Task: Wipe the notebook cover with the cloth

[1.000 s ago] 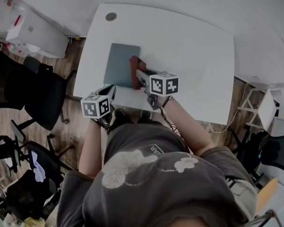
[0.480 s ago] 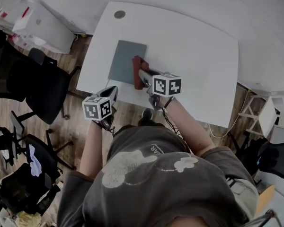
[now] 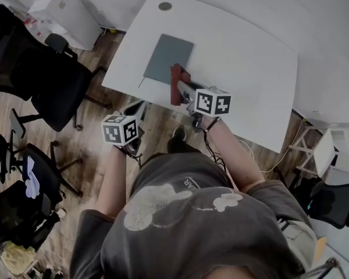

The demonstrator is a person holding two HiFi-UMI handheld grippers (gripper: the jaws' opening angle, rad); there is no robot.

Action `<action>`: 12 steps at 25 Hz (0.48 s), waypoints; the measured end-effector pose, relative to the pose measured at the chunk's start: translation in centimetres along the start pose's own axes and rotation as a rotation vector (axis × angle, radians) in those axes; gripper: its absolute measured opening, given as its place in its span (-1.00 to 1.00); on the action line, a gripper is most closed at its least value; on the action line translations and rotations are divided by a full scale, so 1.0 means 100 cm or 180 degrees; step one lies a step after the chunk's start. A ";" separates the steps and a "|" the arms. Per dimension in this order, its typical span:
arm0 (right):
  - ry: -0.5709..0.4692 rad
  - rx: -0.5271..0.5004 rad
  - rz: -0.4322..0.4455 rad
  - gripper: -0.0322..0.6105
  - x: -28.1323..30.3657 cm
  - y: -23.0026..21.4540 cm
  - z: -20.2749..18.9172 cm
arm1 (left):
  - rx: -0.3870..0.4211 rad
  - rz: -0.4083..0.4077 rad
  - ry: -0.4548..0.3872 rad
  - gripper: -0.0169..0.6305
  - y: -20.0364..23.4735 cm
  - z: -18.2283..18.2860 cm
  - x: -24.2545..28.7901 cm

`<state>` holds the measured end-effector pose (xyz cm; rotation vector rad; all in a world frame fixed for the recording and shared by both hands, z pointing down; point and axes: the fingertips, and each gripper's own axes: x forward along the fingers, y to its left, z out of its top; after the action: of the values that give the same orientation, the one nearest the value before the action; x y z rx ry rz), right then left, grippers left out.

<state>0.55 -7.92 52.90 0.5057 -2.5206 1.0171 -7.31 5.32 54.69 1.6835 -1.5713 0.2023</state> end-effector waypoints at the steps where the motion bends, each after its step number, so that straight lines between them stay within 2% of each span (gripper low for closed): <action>1: 0.0000 -0.0001 0.0003 -0.62 -0.003 0.004 -0.005 | -0.0020 0.0012 -0.0015 -0.96 0.000 -0.006 -0.006; 12: -0.0036 0.0043 -0.0004 -0.62 -0.049 0.043 -0.063 | -0.0121 0.0082 -0.0102 -0.96 -0.017 -0.079 -0.072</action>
<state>4.15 0.40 52.34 0.5183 -2.5246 1.0344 -4.21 15.65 54.75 1.6453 -1.6115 0.1584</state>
